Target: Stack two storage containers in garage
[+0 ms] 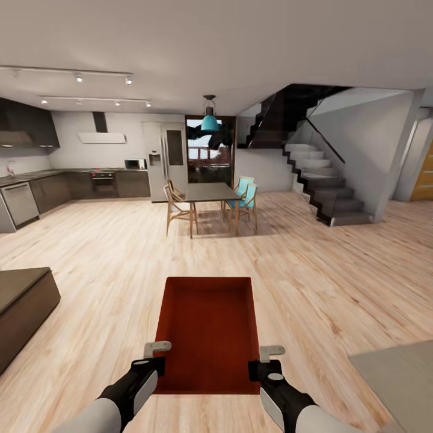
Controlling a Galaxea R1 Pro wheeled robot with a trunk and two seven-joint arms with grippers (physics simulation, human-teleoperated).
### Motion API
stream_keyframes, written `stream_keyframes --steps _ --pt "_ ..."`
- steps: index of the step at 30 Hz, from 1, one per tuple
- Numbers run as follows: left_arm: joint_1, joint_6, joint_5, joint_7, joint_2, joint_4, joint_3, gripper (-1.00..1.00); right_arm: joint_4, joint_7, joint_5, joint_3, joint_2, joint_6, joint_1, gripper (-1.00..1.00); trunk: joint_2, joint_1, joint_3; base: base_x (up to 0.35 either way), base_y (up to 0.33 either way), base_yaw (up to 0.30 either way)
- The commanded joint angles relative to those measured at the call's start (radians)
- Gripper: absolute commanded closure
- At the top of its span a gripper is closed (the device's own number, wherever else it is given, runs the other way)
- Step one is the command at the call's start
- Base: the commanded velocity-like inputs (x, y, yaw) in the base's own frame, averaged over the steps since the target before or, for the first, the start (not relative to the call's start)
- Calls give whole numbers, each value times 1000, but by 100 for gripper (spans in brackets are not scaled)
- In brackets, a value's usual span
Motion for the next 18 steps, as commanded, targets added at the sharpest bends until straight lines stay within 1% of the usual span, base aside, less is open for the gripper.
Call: stream_keyframes --steps 1,13,18 --pt "0 -52 -15 11 5 -5 -8 100 3 -7 -68 -41 -17 -4 -1 100 -1 1 -1 321 0 -3" --pt "0 -52 -15 11 5 -6 -8 100 3 -7 -68 -41 -17 -7 -1 100 -1 1 -1 321 0 -1" --pt "0 -52 -15 11 5 -6 -8 100 3 -7 -69 -41 -17 -7 -1 100 -1 1 4 321 0 -187"
